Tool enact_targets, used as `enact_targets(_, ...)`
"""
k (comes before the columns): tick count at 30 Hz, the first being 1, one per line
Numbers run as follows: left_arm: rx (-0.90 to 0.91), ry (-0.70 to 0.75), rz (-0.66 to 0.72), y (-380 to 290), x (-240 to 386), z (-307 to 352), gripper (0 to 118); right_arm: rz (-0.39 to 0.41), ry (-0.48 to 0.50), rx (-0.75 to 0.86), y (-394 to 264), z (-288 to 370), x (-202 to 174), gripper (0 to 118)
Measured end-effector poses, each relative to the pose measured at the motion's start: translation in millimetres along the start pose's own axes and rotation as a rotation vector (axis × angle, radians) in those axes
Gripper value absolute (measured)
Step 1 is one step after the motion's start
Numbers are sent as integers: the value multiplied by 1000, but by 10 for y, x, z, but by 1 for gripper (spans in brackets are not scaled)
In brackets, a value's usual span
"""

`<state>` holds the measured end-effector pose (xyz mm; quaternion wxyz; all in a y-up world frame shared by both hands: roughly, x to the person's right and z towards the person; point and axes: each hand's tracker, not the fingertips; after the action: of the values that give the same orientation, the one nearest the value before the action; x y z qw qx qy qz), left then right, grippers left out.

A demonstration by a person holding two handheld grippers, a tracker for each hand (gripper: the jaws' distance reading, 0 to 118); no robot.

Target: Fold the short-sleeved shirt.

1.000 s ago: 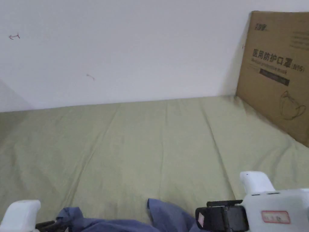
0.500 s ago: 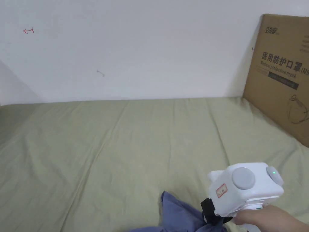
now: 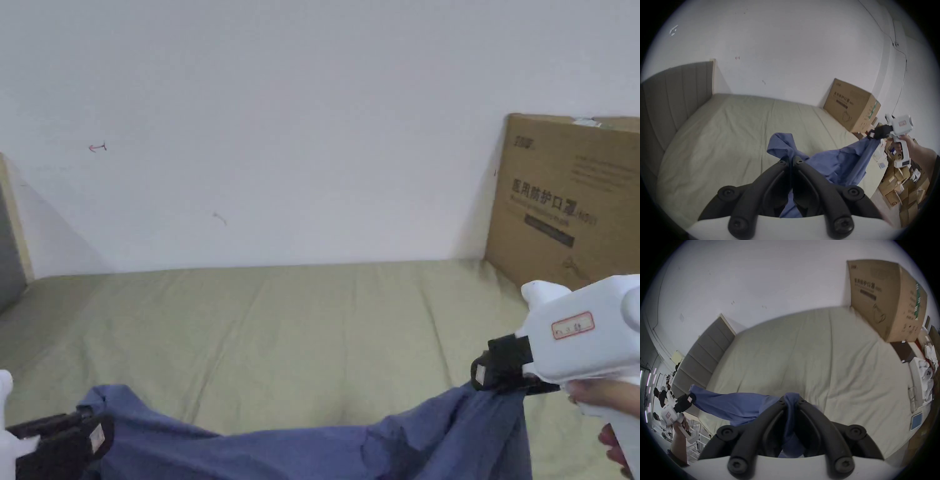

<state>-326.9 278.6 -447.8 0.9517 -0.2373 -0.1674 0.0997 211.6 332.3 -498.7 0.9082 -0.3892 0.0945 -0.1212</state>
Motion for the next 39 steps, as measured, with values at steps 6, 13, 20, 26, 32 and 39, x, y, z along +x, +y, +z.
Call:
enact_targets(6,127,38,-95,816,254,416,3,18,-34,154,381,838,-218,5)
enact_targets(13,181,70,-134,1656,607,620,3,52,-92,311,1084,1364,-534,5)
enact_targets(20,284,115,-90,2349,664,506,3,87,-164,442,1868,1554,-784,5)
enact_targets(26,353,117,-45,2619,625,118,3,163,-262,514,2385,1394,-819,5)
enact_targets(32,352,123,-35,2489,549,-443,3,196,-331,529,2378,937,-641,5)
enact_targets(39,19,98,-25,998,371,-1092,3,105,-278,280,1063,-212,-15,5)
